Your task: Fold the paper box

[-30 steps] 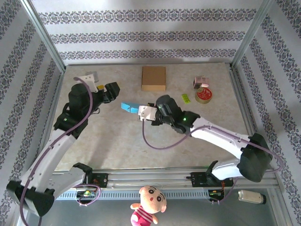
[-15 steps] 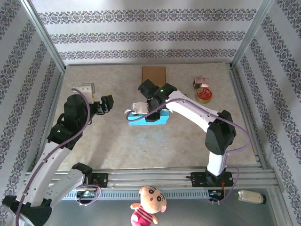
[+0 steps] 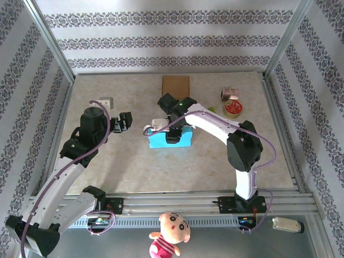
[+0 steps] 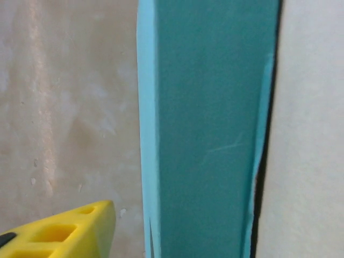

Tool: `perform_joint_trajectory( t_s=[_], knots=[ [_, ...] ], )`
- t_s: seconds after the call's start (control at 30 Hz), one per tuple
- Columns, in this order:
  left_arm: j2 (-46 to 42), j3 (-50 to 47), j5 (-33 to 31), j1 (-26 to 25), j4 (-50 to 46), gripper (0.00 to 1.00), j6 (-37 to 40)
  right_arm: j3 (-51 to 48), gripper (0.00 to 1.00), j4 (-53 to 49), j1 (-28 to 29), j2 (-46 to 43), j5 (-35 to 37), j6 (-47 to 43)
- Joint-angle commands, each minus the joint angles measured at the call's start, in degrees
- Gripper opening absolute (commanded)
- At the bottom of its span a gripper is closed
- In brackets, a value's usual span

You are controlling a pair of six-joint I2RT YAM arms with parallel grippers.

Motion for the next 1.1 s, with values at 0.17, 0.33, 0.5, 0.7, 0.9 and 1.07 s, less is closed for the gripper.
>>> perform_joint_trajectory(
  t_s=[0.17, 0.33, 0.5, 0.7, 0.9, 1.07],
  knots=[
    [-0.34, -1.00, 0.31, 0.58, 0.17, 0.90, 0.77, -3.36, 0.79, 5.08, -1.11, -6.37, -4.21, 1.03],
    [0.23, -1.19, 0.54, 0.56, -0.05, 0.93, 2.63, -5.80, 0.80, 9.46, -2.50, -10.67, -9.48, 3.62],
    [2.92, 0.22, 4.46, 0.53, -1.41, 1.00, 4.14, -9.34, 0.81, 14.41, -3.90, -15.23, -13.42, 6.52],
    [10.35, 6.45, 14.71, 0.64, -6.33, 1.00, 5.39, -14.06, 0.83, 22.64, -7.95, -20.73, -19.25, 18.69],
    [18.16, 14.00, 25.05, 0.47, -15.68, 0.94, 13.97, -21.29, 0.79, 28.02, -17.08, -27.60, -26.22, 44.23],
    [23.94, 18.01, 26.27, 0.01, -23.85, 0.89, 18.88, -31.04, 0.74, 29.17, -25.06, -34.25, -29.64, 59.77]
  ],
)
